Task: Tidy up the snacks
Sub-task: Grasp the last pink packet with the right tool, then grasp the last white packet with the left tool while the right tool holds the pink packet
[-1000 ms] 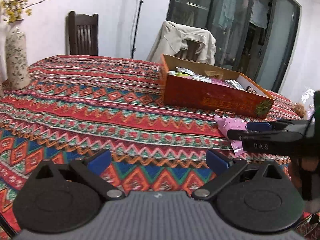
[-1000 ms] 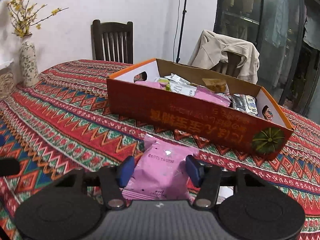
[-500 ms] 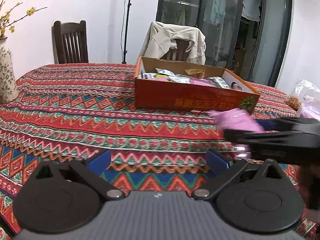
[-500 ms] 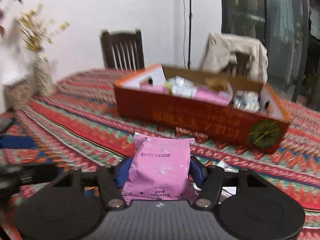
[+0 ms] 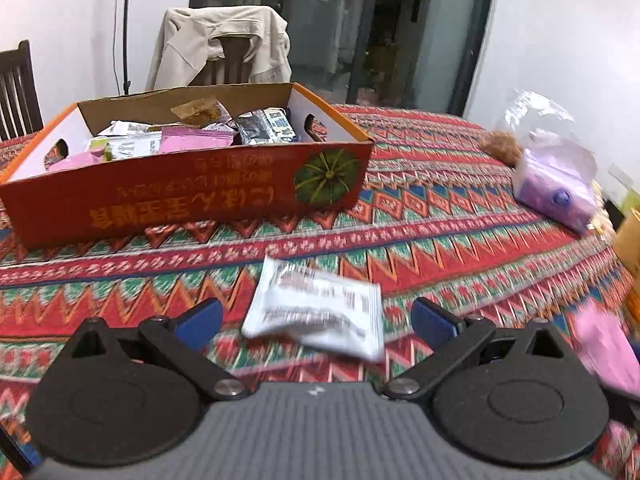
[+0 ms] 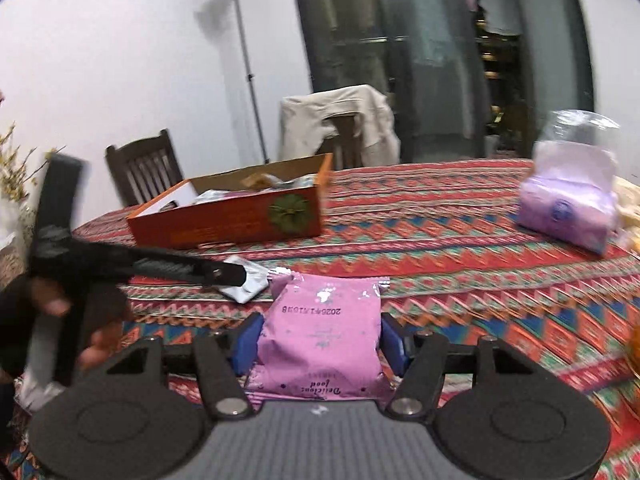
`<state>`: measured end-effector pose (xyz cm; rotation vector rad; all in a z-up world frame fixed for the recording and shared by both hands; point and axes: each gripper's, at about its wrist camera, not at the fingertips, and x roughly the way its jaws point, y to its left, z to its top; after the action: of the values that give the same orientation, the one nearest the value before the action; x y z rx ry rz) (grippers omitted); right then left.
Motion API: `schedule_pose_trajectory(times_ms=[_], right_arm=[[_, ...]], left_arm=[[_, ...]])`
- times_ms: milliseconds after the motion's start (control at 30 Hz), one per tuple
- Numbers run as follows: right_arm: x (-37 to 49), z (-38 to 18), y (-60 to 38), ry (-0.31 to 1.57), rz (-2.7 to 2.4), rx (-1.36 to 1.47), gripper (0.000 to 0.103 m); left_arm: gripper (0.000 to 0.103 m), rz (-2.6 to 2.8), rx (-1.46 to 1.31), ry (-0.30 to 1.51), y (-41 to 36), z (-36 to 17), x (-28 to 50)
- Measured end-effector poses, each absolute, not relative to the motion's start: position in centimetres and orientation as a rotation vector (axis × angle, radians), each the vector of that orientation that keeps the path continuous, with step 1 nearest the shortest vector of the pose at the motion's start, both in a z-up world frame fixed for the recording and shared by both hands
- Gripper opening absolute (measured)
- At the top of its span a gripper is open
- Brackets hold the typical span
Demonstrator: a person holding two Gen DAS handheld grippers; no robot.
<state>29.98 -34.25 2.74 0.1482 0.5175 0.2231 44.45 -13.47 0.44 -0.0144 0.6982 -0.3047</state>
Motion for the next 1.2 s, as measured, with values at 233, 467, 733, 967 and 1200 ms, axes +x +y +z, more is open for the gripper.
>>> schedule_pose_trajectory(times_ms=[233, 467, 733, 967, 1200], right_arm=[[29.6, 1.7, -35.9, 0.522, 0.195, 0.172, 0.061], [29.6, 1.6, -36.0, 0.523, 0.194, 0.166, 0.061], [29.2, 2.2, -34.6, 0.519, 0.221, 0.146, 0.061], [29.7, 2.6, -32.3, 0.525, 0.259, 0.113, 0.061], [33.0, 5.8, -29.4, 0.464, 0.347, 0.088, 0.061]], left_arm=[[0.066, -0.26, 0.13, 0.689, -15.8, -0.9, 44.9], [0.051, -0.259, 0.207, 0.644, -16.2, -0.3, 42.3], [0.051, -0.285, 0.059, 0.59, -11.8, 2.8, 35.4], [0.051, -0.231, -0.035, 0.578, -6.9, 4.1, 33.4], [0.052, -0.285, -0.115, 0.489, -1.7, 8.6, 38.2]])
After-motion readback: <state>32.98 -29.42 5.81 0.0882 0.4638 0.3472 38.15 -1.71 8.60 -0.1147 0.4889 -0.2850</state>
